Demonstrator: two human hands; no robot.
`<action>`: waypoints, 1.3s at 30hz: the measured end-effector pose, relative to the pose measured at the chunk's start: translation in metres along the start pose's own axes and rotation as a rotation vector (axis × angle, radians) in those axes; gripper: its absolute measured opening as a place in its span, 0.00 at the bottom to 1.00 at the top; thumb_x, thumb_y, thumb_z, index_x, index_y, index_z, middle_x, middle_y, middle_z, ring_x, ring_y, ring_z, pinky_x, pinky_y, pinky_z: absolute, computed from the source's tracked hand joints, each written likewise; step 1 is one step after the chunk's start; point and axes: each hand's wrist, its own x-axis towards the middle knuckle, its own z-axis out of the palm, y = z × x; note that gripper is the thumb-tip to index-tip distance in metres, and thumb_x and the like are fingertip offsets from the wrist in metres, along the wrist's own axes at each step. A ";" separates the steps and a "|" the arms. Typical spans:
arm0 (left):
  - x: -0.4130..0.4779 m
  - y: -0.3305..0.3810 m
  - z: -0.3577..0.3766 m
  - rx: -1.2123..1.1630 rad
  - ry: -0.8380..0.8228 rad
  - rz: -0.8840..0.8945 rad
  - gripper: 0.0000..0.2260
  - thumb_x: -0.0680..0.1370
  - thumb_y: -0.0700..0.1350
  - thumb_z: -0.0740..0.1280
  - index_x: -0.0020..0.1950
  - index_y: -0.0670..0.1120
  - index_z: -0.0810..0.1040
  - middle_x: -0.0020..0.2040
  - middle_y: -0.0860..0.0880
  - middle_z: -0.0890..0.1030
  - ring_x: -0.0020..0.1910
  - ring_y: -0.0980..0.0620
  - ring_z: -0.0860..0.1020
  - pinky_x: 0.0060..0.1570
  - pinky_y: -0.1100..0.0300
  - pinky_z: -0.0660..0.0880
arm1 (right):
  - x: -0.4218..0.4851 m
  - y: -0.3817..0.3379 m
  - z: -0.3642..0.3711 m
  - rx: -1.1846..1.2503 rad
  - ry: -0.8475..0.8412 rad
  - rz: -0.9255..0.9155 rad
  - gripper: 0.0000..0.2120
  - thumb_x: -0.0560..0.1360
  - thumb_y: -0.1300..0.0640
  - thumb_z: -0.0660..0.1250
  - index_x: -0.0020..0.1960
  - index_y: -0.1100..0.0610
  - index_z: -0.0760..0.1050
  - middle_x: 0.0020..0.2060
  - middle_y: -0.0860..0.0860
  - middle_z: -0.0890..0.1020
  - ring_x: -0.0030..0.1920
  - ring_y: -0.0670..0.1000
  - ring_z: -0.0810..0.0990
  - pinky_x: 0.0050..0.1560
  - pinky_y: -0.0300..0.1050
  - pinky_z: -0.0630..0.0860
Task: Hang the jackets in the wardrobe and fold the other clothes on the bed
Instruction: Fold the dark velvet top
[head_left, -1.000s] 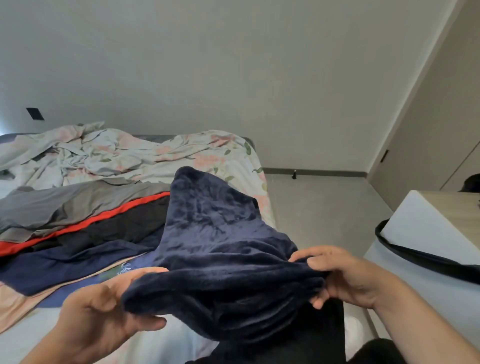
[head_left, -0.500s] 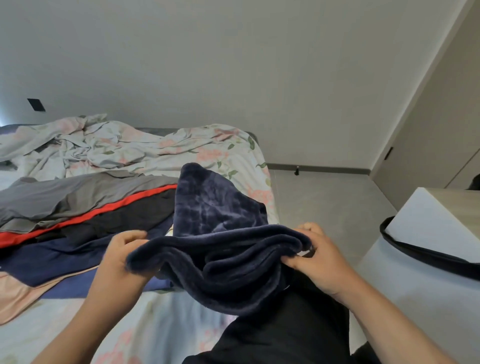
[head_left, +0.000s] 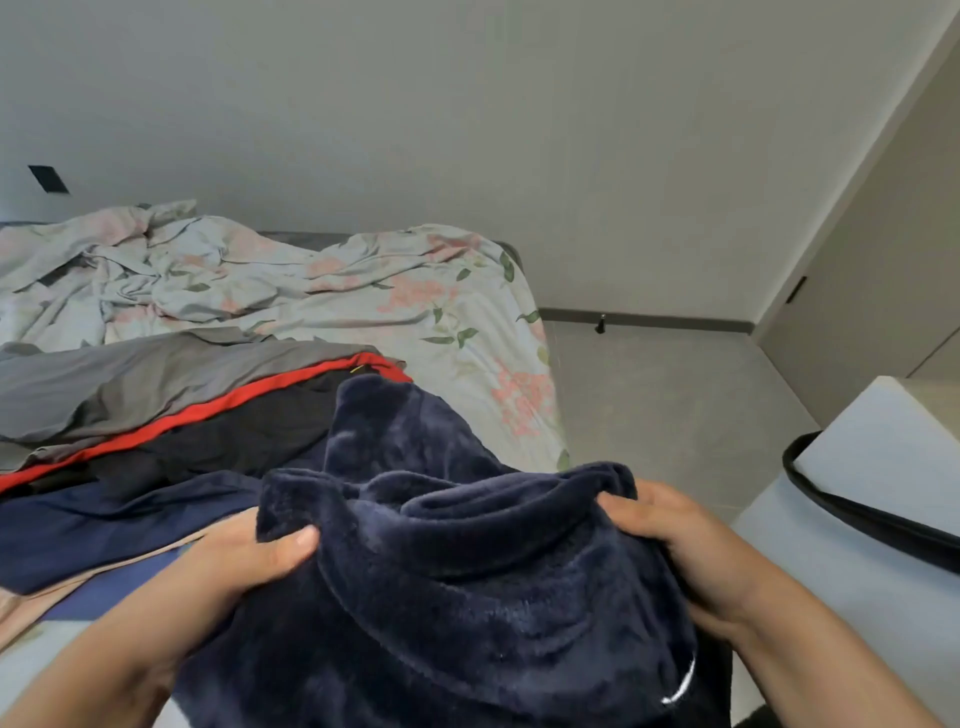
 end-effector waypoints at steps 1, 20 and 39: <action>0.008 -0.002 -0.002 0.027 0.058 -0.046 0.24 0.78 0.23 0.54 0.33 0.36 0.85 0.24 0.52 0.80 0.25 0.66 0.78 0.26 0.74 0.71 | 0.007 0.000 -0.001 0.033 0.032 0.020 0.13 0.73 0.60 0.70 0.53 0.67 0.82 0.53 0.66 0.83 0.51 0.61 0.84 0.46 0.48 0.81; 0.213 -0.027 -0.025 0.352 0.477 -0.240 0.22 0.75 0.54 0.66 0.62 0.40 0.76 0.56 0.43 0.82 0.55 0.41 0.79 0.54 0.49 0.74 | 0.211 -0.008 -0.029 -0.281 0.568 0.017 0.18 0.80 0.48 0.60 0.58 0.59 0.79 0.50 0.50 0.84 0.54 0.57 0.82 0.54 0.49 0.77; 0.207 -0.131 0.038 1.191 0.213 0.116 0.37 0.75 0.70 0.45 0.81 0.54 0.48 0.81 0.48 0.47 0.80 0.48 0.43 0.76 0.43 0.39 | 0.247 0.092 -0.023 -1.711 0.350 -0.066 0.40 0.73 0.30 0.35 0.80 0.48 0.39 0.80 0.55 0.41 0.79 0.57 0.36 0.74 0.57 0.33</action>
